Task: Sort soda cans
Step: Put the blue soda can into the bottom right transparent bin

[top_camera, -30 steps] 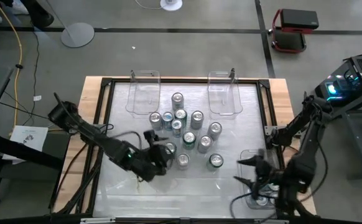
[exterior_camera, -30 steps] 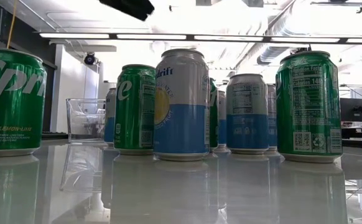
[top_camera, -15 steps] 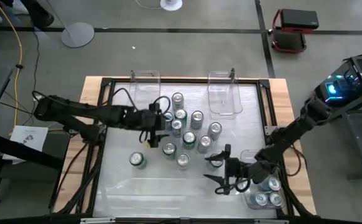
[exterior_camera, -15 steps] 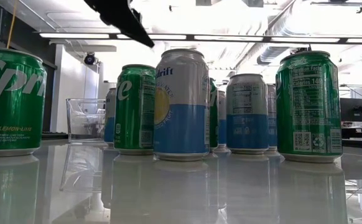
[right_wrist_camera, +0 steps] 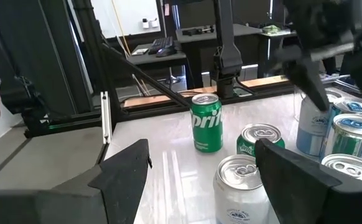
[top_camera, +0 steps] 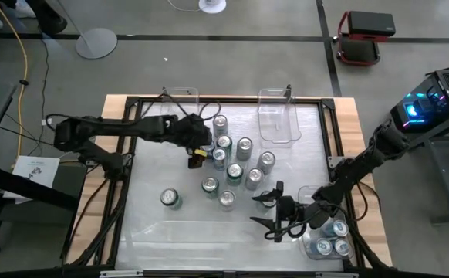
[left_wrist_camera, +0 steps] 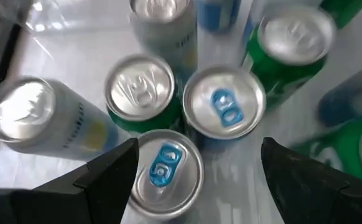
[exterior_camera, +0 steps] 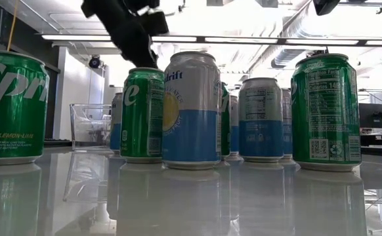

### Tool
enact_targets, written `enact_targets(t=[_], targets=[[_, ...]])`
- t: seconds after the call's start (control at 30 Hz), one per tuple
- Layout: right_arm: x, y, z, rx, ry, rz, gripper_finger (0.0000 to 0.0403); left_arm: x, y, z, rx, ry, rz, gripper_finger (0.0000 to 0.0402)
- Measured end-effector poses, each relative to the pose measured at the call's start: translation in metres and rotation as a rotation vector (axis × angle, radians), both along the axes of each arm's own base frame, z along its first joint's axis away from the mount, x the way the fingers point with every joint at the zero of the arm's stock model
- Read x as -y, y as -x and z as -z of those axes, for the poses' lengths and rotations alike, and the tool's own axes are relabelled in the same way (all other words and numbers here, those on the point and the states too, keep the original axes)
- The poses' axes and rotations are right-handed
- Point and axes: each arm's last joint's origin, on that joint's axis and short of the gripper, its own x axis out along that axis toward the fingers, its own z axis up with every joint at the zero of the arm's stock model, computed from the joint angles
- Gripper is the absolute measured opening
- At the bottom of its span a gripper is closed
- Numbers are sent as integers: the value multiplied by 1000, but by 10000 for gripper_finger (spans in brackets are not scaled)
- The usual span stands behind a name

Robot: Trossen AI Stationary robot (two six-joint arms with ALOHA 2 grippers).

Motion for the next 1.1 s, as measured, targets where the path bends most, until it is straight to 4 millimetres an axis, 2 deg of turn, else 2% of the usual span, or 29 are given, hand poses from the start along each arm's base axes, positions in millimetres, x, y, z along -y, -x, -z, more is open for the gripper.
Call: enact_targets(t=[0.17,0.33,0.57,0.9,0.97,1.1], targets=[[0,0,0,2,-16,1,282,-5,-9,15,-41,-35,-47,317],[0,0,0,2,-19,2,282,-6,-13,17,-33,-38,-54,317],[0,0,0,2,-23,3,282,-2,-7,11,-30,-22,-60,317],[-4,3,-2,13,5,-3,282,5,1,-10,53,-91,-74,317],[-9,9,-8,57,35,41,282,1,2,-9,37,-96,-80,317],[-13,27,-28,133,81,257,282,-7,1,-1,26,-74,-82,317]])
